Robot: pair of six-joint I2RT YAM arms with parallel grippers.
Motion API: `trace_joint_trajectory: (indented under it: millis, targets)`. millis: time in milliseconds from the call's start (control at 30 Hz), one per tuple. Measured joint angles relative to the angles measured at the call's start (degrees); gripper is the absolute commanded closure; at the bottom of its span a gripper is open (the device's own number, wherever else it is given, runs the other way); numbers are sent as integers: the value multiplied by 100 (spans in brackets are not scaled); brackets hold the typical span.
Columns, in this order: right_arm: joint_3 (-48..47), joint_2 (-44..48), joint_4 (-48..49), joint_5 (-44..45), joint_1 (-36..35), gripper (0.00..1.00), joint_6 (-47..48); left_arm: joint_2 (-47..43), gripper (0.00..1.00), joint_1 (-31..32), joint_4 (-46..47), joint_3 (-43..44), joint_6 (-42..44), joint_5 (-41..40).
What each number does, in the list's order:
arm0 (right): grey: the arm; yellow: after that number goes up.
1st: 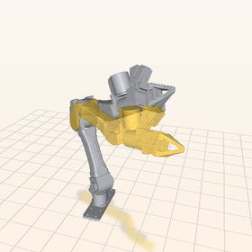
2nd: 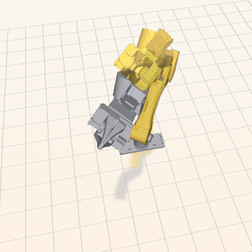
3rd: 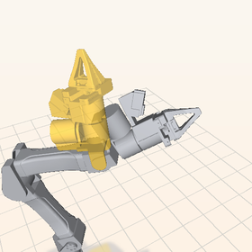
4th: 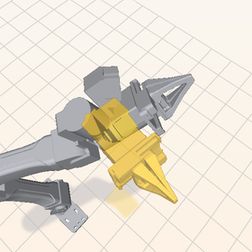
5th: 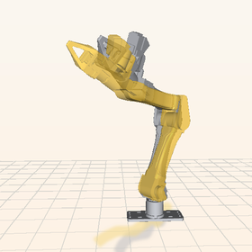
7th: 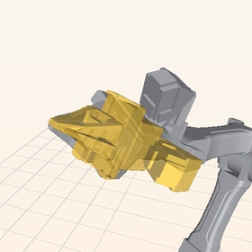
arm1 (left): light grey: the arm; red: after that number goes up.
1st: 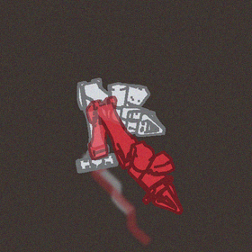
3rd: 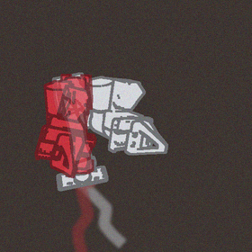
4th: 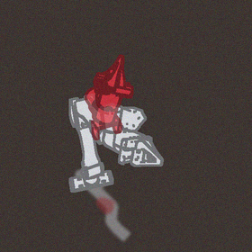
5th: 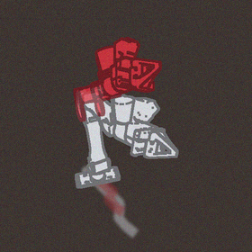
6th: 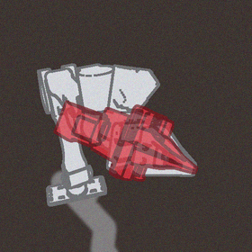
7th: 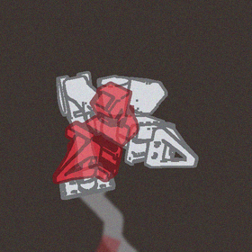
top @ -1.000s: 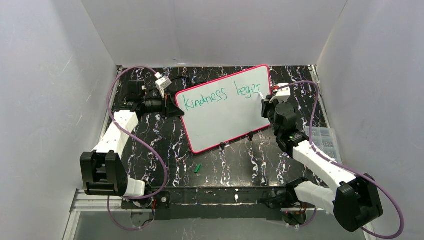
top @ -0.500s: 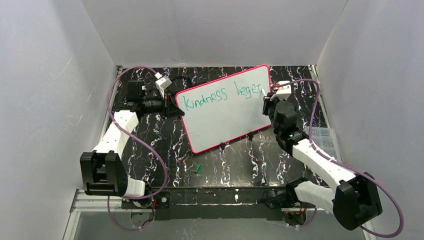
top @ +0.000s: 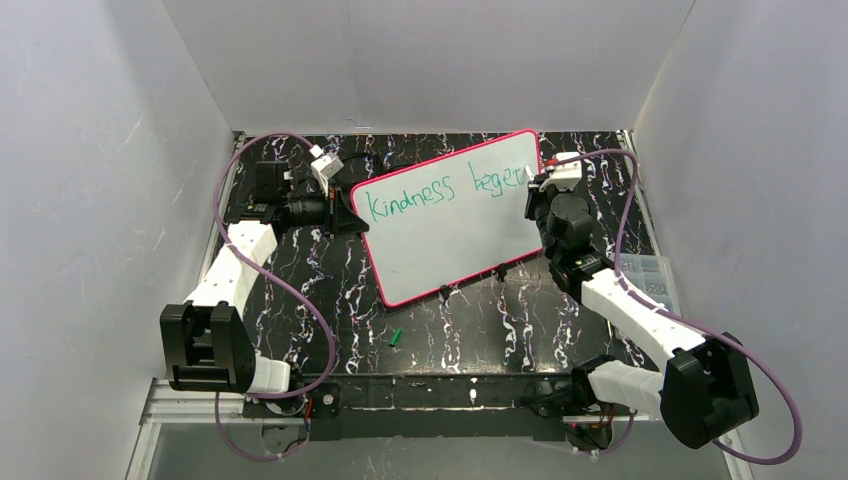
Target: Write a sentence on the whiteboard
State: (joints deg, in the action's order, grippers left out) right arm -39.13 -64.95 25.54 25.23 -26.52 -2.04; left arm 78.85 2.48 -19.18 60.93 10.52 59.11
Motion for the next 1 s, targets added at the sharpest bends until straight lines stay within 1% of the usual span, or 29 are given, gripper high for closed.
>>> trace_joint_trajectory:
  millis: [433, 633, 800, 1000]
  targets:
    - [0, 9, -7, -214, 33, 99, -28, 0, 100, 0, -4, 0, 0, 0]
    - [229, 184, -50, -328, 33, 99, -192, 0, 100, 0, -7, 0, 0, 0]
    - [334, 267, -149, -299, 33, 99, -251, 0, 100, 0, -9, 0, 0, 0]
    - [337, 264, -251, -66, 31, 99, -247, 0, 100, 0, -9, 0, 0, 0]
